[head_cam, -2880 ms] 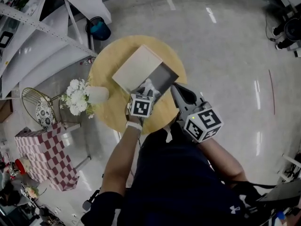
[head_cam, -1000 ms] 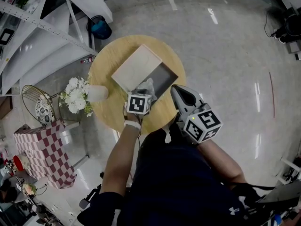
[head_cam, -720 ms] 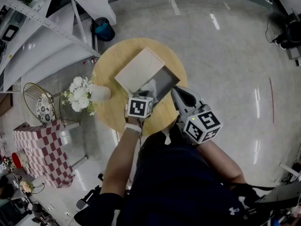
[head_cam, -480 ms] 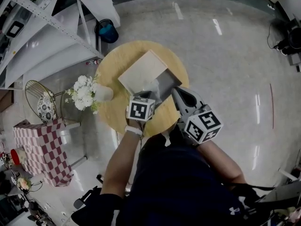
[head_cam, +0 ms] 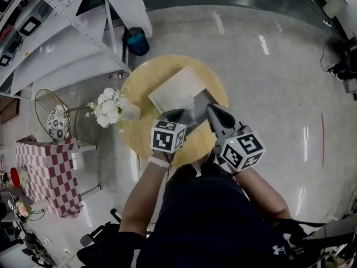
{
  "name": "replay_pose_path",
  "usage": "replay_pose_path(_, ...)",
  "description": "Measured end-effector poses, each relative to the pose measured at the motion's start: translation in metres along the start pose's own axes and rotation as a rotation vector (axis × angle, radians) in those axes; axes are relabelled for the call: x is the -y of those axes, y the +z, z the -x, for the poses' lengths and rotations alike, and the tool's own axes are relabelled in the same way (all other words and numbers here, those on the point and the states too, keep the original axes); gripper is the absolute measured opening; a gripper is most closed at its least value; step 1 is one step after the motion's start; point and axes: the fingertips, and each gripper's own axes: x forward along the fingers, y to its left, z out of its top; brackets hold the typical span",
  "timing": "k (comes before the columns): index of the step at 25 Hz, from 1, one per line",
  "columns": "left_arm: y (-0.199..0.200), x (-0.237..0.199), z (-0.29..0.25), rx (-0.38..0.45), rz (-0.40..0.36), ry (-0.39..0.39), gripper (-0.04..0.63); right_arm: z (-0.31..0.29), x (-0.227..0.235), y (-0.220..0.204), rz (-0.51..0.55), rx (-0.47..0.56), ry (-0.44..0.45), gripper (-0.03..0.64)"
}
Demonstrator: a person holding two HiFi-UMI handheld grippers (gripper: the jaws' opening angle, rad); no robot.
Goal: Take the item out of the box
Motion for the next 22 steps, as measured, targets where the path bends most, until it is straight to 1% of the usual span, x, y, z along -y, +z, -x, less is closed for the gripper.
replay_pose_path(6,0.028,-0.004,0.027,0.117,0.013,0.023,0.017,-0.004,0.001,0.013,0.026,0.026,-0.001,0.009)
replay_pose_path(10,0.044,-0.012,0.047,0.174,0.018,0.052,0.017,-0.004,0.007,0.03,0.034,0.053,-0.015,0.008)
replay_pose_path(14,0.061,-0.014,0.063,0.237,0.023,0.064,0.017,-0.006,0.013,0.049,0.047,0.092,-0.026,0.008)
replay_pose_path(18,0.085,-0.007,0.081,0.31,0.012,0.06,0.017,-0.006,0.011,0.068,0.064,0.122,-0.022,0.008)
replay_pose_path(22,0.107,-0.002,0.098,0.38,-0.017,0.066,0.017,-0.008,0.006,0.083,0.078,0.146,-0.012,0.008)
